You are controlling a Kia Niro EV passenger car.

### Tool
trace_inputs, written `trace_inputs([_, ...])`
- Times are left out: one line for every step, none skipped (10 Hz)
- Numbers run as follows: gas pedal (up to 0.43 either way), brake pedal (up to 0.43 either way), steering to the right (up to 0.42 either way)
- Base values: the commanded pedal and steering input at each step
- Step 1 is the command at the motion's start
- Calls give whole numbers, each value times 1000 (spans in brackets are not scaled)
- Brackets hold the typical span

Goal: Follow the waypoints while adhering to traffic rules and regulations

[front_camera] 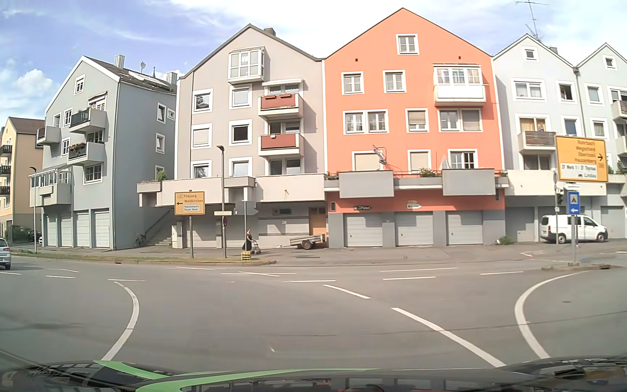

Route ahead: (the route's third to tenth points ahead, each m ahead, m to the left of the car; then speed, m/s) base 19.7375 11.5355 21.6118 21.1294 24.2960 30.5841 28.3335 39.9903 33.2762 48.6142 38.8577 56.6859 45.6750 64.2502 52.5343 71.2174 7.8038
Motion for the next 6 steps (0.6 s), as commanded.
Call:
trace_inputs([39, 0, -171])
trace_inputs([59, 0, -191])
trace_inputs([67, 0, -202])
trace_inputs([67, 0, -210])
trace_inputs([67, 0, -213])
trace_inputs([67, 0, -215])
